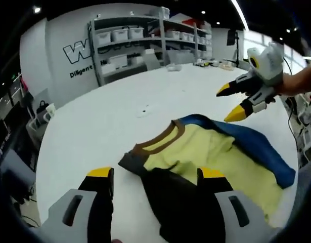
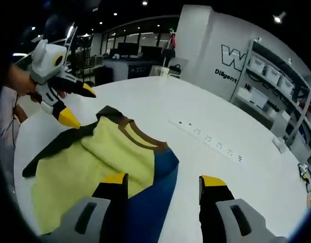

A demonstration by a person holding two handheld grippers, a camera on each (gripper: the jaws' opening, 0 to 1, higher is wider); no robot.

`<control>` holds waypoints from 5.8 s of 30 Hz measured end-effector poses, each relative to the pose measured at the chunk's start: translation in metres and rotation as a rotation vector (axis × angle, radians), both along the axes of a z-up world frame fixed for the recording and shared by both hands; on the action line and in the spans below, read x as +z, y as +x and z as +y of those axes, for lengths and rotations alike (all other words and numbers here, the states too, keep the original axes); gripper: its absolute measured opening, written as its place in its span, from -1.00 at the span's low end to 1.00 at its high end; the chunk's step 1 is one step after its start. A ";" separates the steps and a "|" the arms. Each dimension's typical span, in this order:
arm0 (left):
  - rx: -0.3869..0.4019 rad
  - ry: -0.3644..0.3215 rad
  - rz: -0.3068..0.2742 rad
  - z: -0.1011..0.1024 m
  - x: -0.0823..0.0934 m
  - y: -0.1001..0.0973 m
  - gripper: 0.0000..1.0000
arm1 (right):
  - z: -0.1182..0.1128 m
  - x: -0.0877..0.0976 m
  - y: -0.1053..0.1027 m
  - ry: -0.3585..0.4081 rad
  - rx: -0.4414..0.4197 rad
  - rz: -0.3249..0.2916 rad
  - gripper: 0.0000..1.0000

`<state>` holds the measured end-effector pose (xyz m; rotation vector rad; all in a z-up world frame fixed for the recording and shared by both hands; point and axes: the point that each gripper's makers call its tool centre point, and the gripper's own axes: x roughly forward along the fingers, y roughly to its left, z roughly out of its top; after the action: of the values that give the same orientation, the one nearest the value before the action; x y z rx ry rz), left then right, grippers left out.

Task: Fold the garment on the visible template until the final outline fits inside the template.

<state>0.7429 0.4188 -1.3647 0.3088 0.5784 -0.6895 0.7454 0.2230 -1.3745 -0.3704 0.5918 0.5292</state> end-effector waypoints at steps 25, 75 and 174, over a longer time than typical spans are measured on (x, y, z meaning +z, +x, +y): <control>-0.025 0.011 -0.011 0.018 0.024 -0.059 0.66 | 0.019 0.030 -0.057 0.034 0.072 -0.044 0.85; -0.024 -0.012 -0.056 0.043 0.025 -0.178 0.69 | 0.033 0.061 -0.140 0.119 0.062 -0.166 0.81; 0.468 -0.079 0.264 0.210 0.011 -0.177 -0.97 | 0.075 -0.073 -0.267 0.060 0.419 0.207 0.17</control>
<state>0.5664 0.6287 -1.3537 0.0018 0.8389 -0.2988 0.4780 0.2979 -1.4471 -0.3871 0.7000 0.9936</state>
